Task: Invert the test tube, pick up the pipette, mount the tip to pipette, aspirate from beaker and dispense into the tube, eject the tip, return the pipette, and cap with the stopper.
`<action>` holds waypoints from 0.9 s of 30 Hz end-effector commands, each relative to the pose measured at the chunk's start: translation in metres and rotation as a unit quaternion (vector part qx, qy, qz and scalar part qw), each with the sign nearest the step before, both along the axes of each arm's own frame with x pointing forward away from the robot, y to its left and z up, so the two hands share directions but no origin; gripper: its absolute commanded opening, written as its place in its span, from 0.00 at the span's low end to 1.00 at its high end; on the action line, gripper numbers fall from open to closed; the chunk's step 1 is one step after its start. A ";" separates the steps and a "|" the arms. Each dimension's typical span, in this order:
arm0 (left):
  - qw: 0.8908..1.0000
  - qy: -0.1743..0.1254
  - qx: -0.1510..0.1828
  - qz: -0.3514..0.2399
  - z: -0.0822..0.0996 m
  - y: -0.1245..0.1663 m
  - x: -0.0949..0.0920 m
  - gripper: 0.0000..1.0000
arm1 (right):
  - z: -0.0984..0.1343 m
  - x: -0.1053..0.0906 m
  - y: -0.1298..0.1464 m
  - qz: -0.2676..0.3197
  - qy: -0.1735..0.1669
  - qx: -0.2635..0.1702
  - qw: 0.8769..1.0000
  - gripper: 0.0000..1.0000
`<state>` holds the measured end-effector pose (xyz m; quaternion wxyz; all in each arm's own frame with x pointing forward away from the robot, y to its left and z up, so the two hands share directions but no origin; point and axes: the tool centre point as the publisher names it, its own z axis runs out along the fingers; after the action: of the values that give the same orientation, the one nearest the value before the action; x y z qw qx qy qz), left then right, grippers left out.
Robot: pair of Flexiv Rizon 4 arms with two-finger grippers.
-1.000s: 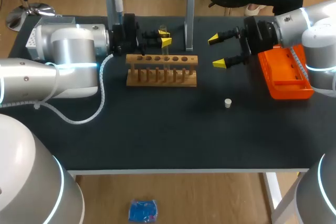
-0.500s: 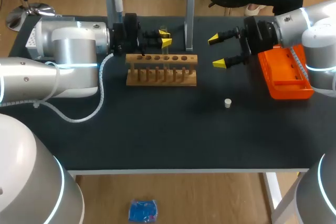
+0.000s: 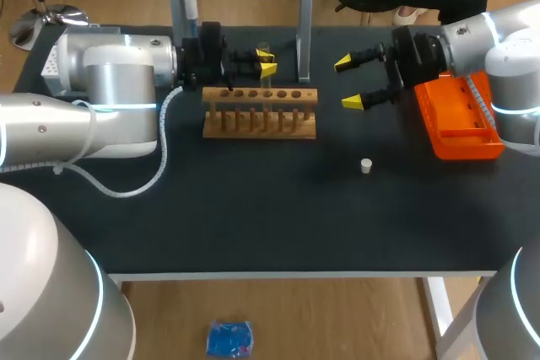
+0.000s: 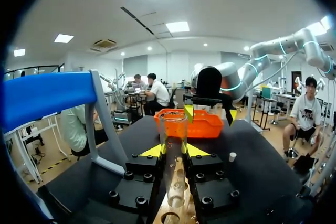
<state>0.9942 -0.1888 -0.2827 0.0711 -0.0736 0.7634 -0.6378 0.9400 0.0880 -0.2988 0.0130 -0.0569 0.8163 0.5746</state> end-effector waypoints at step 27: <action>1.000 -0.001 0.023 0.006 0.013 0.011 -0.007 1.00 | 0.000 0.000 0.000 0.001 0.000 0.000 1.000 1.00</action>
<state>0.9963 -0.1837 -0.2798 0.0735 -0.0702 0.7720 -0.6275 0.9400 0.0880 -0.2988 0.0130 -0.0569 0.8163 0.5746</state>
